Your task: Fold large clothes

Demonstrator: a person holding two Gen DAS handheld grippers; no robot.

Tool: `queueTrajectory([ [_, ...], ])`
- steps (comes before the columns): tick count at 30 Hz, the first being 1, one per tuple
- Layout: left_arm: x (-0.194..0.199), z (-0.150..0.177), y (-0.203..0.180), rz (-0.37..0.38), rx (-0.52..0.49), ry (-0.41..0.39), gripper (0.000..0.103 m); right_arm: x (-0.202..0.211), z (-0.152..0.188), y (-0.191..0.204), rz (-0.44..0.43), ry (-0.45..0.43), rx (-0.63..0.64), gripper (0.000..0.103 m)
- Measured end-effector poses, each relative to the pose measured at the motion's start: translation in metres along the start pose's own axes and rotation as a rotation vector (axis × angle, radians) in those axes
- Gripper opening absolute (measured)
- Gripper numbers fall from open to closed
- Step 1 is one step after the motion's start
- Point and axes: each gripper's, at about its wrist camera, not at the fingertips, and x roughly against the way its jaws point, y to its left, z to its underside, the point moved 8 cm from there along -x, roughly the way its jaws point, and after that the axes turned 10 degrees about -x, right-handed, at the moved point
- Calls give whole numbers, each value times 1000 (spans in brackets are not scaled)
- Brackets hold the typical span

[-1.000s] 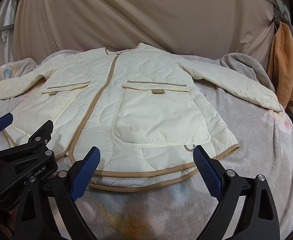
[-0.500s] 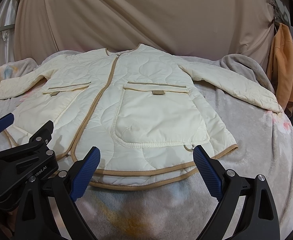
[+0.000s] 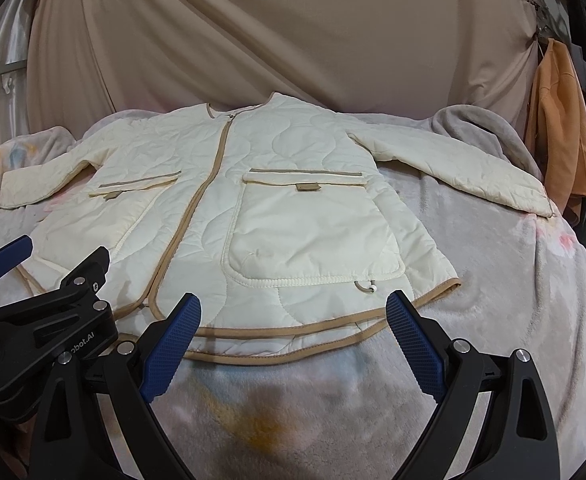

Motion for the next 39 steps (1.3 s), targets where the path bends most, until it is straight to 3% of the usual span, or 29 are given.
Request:
queueTrajectory([
  [6, 5, 2, -5, 6, 1, 13, 85, 1, 1, -1, 0, 0, 0, 92],
  [11, 7, 0, -7, 65, 21, 27, 89, 4, -5, -4, -11, 9, 8, 92],
  [20, 3, -4, -9, 66, -7, 39, 89, 5, -9, -6, -22, 32, 12, 92],
  [26, -6, -13, -1, 87, -28, 44, 93, -6, -31, -30, -18, 54, 14, 92],
  [30, -19, -25, 13, 127, -36, 45, 93, -35, -69, -94, -3, 76, -70, 92],
  [34, -35, -36, 37, 112, -30, 45, 93, -84, -109, -206, 38, 112, -290, 92],
  [39, -61, -42, 73, 90, 35, 71, 93, -131, -136, -351, 177, 90, -600, 92],
])
